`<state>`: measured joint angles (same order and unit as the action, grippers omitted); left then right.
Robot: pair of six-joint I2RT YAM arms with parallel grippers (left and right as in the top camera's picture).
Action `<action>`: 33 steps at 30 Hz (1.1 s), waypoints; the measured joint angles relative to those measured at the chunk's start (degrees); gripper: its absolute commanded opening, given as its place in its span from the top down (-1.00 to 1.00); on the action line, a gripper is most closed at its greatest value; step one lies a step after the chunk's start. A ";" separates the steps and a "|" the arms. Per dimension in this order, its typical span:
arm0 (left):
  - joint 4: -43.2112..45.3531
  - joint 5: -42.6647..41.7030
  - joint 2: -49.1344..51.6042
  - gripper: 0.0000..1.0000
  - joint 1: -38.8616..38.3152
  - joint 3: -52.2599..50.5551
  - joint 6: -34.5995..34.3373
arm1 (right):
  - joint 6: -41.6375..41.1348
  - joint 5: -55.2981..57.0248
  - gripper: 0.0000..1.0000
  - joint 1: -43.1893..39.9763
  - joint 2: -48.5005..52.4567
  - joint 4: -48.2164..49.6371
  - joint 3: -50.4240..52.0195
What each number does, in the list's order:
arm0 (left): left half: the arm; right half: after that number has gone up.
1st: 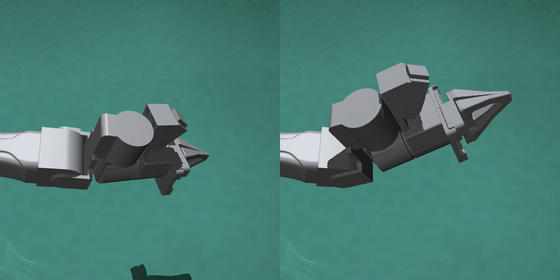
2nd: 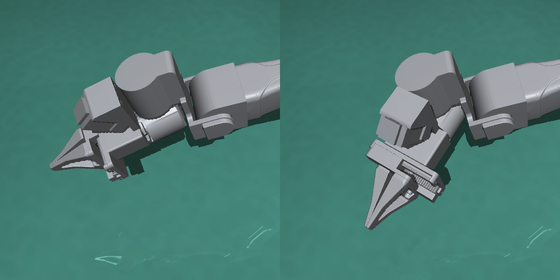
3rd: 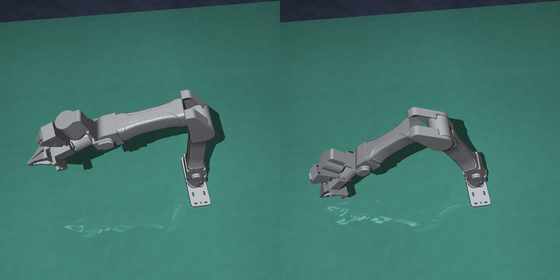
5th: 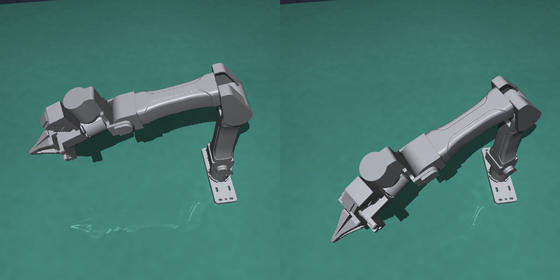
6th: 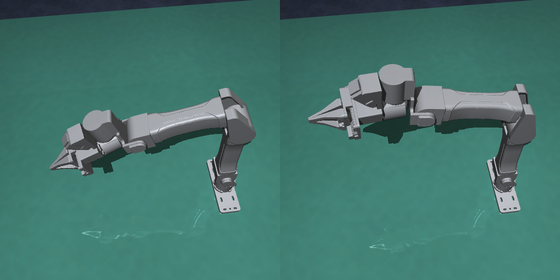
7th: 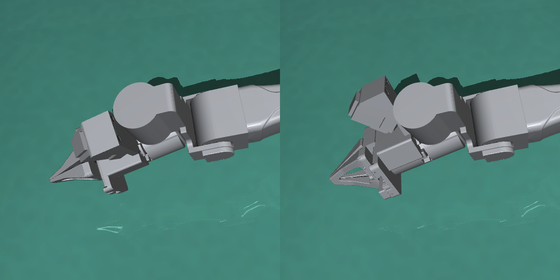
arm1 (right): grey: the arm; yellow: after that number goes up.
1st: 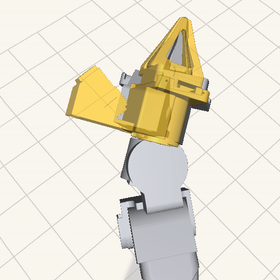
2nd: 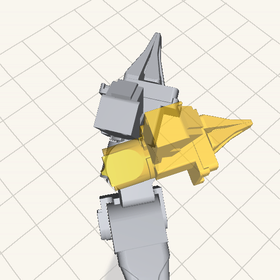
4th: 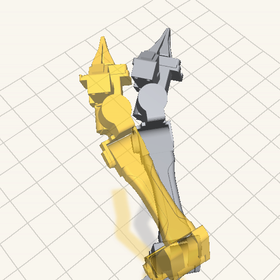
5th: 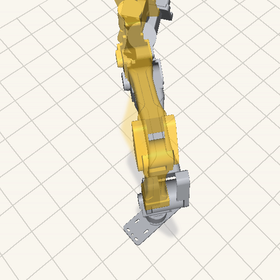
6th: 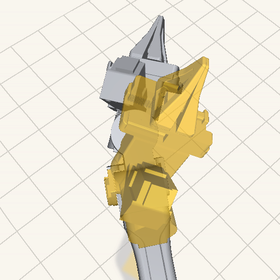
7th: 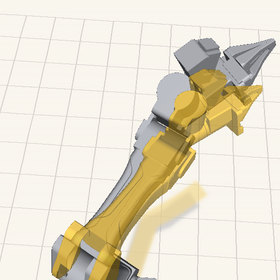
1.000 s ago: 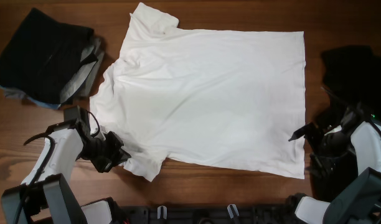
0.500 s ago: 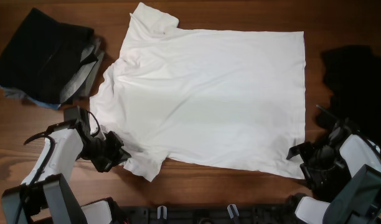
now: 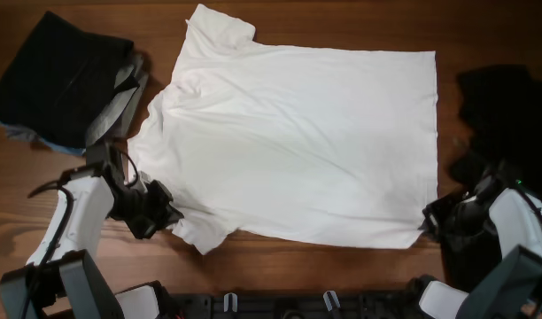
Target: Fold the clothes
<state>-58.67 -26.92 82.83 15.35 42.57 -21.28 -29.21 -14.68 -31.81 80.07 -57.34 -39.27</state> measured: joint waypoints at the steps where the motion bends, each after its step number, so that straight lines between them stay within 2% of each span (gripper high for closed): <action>1: -1.33 0.00 -0.02 0.92 0.00 1.64 0.09 | 0.76 -0.55 0.92 0.00 -1.16 -1.25 -1.68; 7: -1.66 -0.11 -2.01 0.92 0.00 7.08 0.48 | 2.73 -2.08 0.92 0.00 -5.66 -3.93 -6.97; 12: 5.95 -2.03 -2.71 0.92 -0.81 7.32 0.68 | 2.45 -5.86 0.92 0.20 -5.75 1.49 -7.02; 16: 16.63 -3.58 -2.71 0.92 -4.72 7.50 0.72 | -0.20 -7.02 0.91 1.31 -5.75 4.74 -7.06; 21: 23.69 -3.80 -2.71 0.92 -9.66 7.56 0.85 | -2.91 -7.39 0.91 1.40 -5.75 7.02 -7.06; 33: 36.37 3.72 -2.71 0.92 -11.08 7.56 0.87 | -6.99 -7.72 0.91 1.40 0.35 18.23 -7.06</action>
<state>-22.31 -23.20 80.12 4.27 50.13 -20.40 -36.21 -22.39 -30.41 80.42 -39.11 -46.33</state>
